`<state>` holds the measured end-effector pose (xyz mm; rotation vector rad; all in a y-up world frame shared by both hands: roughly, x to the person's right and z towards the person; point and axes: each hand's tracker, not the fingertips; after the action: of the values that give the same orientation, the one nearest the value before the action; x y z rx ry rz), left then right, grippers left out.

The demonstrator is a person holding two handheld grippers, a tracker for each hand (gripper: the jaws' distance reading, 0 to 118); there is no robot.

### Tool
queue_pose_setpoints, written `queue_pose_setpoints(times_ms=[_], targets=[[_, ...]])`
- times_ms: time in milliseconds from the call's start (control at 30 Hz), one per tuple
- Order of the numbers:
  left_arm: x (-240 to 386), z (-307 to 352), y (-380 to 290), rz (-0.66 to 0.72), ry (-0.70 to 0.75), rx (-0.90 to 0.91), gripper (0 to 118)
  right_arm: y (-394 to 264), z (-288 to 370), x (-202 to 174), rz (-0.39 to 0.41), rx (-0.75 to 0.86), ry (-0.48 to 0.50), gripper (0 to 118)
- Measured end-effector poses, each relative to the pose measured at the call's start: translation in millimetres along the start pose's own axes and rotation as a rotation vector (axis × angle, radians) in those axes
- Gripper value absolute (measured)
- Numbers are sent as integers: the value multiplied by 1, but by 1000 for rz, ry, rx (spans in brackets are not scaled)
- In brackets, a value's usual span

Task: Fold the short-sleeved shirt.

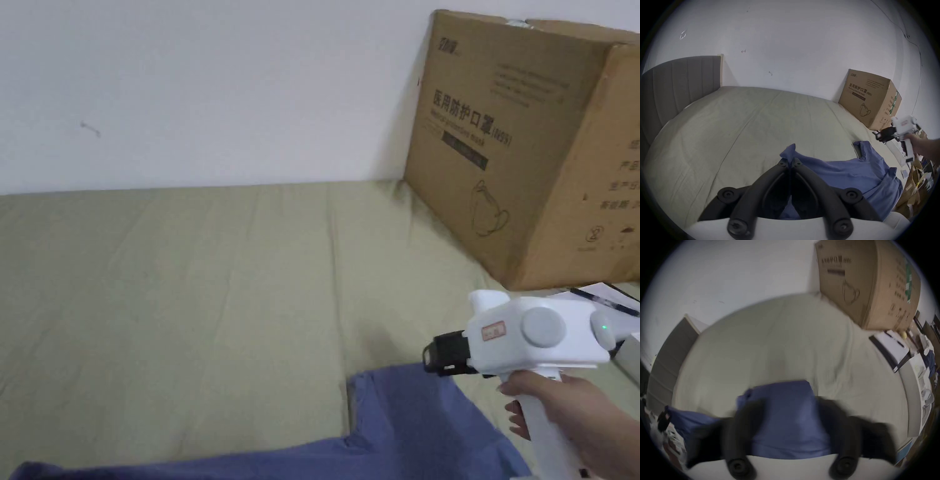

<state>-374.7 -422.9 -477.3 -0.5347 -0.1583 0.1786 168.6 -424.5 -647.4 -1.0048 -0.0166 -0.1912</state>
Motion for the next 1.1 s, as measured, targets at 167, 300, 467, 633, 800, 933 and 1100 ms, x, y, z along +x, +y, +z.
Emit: queue_pose_setpoints(times_ms=[167,300,467,633,800,933,1100], targets=[[5,13,-2,25,5,75,0,10,-51,11,-79,-114,-43,107],[0,16,-3,64,-7,77,0,6,-79,9,-43,-231,-79,89],[-6,8,-3,78,-9,24,0,-3,-57,-2,39,-173,-134,1],[-25,-11,11,116,-30,-56,0,-7,-18,4,15,-36,-59,1],[-43,-44,48,115,-16,-174,0,0,32,18,-71,145,-8,1],[-46,-61,77,146,-32,-175,0,5,58,21,-91,262,-32,1],[-36,-54,96,150,-68,-155,0,-5,87,23,-68,334,-11,1]])
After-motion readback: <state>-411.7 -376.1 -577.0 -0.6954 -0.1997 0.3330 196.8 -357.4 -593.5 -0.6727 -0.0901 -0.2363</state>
